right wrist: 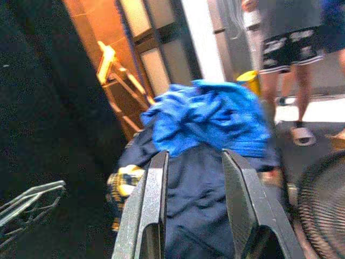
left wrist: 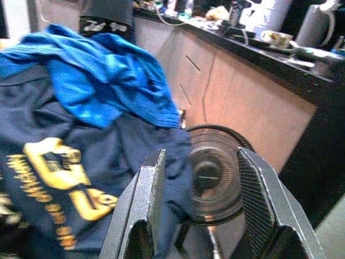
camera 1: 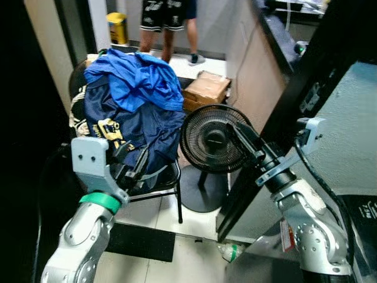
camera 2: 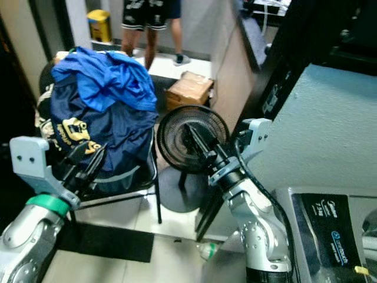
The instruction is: Clothes washing
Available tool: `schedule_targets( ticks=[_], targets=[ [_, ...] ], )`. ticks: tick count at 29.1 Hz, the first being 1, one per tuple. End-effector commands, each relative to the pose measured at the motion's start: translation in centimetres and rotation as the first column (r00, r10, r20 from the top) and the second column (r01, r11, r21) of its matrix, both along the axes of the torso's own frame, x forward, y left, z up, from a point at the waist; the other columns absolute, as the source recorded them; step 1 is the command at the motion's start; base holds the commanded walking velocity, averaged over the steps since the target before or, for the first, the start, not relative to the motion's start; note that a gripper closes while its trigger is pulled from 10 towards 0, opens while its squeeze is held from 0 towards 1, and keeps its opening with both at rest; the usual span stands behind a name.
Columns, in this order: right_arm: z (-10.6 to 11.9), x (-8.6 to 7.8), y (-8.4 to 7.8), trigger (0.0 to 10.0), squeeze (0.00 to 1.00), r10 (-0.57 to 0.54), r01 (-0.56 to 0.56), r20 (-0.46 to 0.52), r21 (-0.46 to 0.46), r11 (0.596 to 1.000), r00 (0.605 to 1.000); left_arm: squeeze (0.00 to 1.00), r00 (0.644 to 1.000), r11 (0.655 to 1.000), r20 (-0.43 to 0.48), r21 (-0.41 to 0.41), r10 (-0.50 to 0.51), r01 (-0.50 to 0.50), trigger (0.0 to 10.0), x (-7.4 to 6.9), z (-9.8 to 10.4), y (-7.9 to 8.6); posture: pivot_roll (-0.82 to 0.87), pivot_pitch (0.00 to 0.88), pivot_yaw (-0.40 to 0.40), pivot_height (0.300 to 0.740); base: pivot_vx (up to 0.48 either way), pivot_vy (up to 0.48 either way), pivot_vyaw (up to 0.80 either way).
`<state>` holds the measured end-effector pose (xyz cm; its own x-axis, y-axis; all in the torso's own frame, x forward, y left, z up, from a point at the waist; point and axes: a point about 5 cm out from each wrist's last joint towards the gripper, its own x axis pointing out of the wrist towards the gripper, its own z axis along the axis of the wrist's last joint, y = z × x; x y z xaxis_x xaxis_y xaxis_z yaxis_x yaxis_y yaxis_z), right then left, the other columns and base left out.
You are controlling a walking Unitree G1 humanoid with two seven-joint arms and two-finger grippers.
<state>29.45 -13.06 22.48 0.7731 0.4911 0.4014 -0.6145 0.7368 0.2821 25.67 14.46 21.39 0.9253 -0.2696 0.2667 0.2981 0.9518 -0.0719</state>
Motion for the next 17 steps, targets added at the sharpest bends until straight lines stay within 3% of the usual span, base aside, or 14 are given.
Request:
schedule_targets(
  ticks=[1,6,9,11,15,17],
  targets=[
    [-0.55,0.11,-0.01,10.0,0.00,-0.009,0.008,-0.026,-0.015,1.000,1.000,0.00,0.999,1.000,-0.035,-0.005,0.004,-0.004,10.0,0.06,-0.70,0.00,0.06,0.033,-0.061,0.740,0.000,0.394,0.00],
    [-0.51,0.16,-0.08,10.0,0.00,-0.006,0.006,-0.027,-0.019,1.000,1.000,0.00,0.999,1.000,-0.033,-0.012,0.011,-0.011,10.0,0.06,-0.65,0.13,0.06,0.036,-0.063,0.740,0.000,0.379,0.00],
    [-0.49,0.18,-0.07,10.0,0.00,-0.005,0.005,-0.027,-0.020,1.000,1.000,0.00,1.000,1.000,-0.031,-0.021,0.002,-0.003,10.0,0.01,-0.60,0.14,0.06,0.036,-0.063,0.740,0.000,0.000,0.00],
    [-0.50,0.17,-0.06,10.0,0.00,-0.003,0.003,-0.027,-0.022,1.000,1.000,0.00,0.999,0.997,-0.031,-0.070,0.008,-0.011,10.0,-0.08,-0.48,0.26,0.06,0.036,-0.063,0.740,0.000,-0.401,0.00],
    [-0.48,0.12,0.09,10.0,0.00,0.002,-0.003,-0.028,-0.025,1.000,1.000,0.00,0.999,0.998,-0.027,-0.047,0.029,-0.031,10.0,0.00,-0.41,0.37,0.06,0.044,-0.066,0.740,0.000,-0.421,0.00],
    [-0.49,0.10,0.15,10.0,0.00,0.004,-0.005,-0.028,-0.027,1.000,1.000,0.00,0.999,0.998,-0.027,-0.049,0.034,-0.035,10.0,0.04,-0.46,0.39,0.05,0.045,-0.066,0.740,0.000,0.000,0.00]
  ],
)
